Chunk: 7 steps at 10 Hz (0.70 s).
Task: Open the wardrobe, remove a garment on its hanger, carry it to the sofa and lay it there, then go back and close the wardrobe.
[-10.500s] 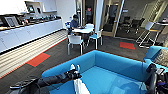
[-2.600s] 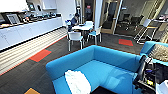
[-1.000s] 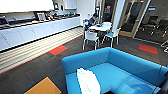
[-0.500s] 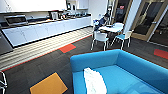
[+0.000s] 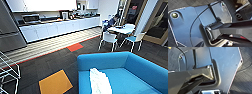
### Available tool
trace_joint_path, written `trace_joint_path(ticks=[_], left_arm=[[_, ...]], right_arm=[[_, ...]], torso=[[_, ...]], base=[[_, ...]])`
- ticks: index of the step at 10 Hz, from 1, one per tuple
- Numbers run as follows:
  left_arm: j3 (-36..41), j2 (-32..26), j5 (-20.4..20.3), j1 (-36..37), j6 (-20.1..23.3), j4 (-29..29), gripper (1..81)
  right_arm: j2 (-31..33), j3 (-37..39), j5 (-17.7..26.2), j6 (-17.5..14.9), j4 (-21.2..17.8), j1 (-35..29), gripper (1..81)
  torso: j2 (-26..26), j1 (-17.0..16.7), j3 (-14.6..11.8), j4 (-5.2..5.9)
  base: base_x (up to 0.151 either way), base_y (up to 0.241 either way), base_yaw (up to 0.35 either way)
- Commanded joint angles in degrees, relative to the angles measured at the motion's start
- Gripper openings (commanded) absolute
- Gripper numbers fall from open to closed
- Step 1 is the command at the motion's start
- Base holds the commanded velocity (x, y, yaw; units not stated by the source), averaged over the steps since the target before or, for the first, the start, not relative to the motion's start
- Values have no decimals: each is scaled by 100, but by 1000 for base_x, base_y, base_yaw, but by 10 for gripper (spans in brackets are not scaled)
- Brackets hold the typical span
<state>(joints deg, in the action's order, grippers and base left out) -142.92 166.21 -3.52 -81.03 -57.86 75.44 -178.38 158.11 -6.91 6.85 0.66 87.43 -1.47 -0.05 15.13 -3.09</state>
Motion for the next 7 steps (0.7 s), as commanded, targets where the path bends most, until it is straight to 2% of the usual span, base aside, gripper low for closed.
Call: trace_joint_path(ticks=[1, 7], left_arm=[[45, 1, 185, 153, 20, 59, 811], [18, 27, 194, 153, 20, 129, 811]], right_arm=[[-42, -36, 366, -17, 4, -72, 811], [-42, -36, 366, -17, -4, -98, 811]], torso=[[0, 5, 0, 0], [0, 5, 0, 0]], base=[[0, 0, 223], [0, 0, 224]])
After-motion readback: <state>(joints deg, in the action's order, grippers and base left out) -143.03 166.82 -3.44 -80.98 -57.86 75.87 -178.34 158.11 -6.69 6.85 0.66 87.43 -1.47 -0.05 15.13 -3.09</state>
